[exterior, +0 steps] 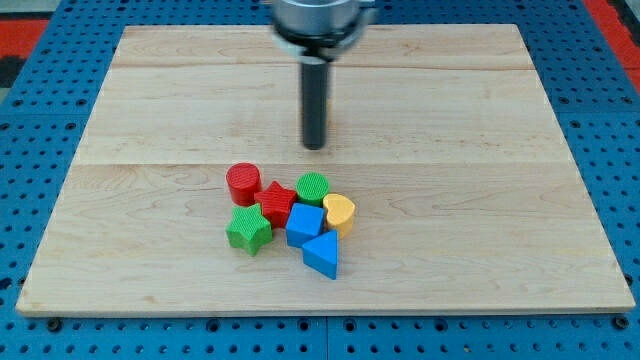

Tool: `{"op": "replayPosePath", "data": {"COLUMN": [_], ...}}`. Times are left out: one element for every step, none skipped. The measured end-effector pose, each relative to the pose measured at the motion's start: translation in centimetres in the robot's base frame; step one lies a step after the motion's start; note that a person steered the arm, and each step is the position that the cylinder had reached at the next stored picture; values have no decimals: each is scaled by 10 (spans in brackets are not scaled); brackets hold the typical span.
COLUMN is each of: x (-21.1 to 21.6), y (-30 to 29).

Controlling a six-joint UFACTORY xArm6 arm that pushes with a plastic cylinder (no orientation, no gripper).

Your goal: Push the yellow hexagon into the green circle

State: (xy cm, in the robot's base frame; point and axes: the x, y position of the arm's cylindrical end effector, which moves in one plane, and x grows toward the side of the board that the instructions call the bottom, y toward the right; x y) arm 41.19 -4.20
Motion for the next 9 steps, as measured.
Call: {"op": "replayPosePath", "data": {"x": [0,50,71,35,23,3,-71,-82,-69], "y": [-72,-57,-10,-15,9,61,85,61,27]}}
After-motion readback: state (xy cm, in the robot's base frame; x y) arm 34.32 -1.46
